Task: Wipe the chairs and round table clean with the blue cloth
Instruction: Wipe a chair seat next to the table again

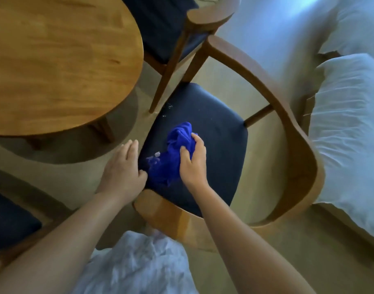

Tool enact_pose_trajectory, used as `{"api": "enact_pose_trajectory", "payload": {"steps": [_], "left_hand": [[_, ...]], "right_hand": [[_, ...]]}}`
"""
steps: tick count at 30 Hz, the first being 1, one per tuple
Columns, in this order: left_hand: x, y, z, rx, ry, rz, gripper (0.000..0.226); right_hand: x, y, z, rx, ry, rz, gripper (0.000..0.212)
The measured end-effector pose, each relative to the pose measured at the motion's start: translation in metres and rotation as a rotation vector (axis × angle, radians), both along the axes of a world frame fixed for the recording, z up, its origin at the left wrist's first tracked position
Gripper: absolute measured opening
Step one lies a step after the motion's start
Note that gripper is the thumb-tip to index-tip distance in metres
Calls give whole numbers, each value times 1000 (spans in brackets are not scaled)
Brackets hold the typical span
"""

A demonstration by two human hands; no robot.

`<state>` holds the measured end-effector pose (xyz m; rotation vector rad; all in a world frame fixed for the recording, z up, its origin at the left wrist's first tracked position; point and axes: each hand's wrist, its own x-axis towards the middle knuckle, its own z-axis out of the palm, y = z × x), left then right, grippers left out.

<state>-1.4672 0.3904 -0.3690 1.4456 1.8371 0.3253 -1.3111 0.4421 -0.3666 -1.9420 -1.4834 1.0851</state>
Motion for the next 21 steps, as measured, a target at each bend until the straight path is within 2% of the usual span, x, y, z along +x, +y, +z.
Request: {"api": "enact_pose_trajectory", "payload": {"steps": [6,14,17,19,21], "left_hand": [[100,61,-22,-70,13,-133,72],[197,105,-85,-229,119,-314,70],[213,108,-106,-292,183,-376,70],[221,107,-117,-312,223,-443,75],[225,106,-125,-332,252,-520,80]], "right_hand": [[111,35,-41,-49,36,-231,47],[225,84,-120,-104,-59,-526,50],[240,96,-146,-86,-121,-576,68],[235,96,-160,-160,-152,-504,92],[226,97,-173,-205,-244,-424,106]]}}
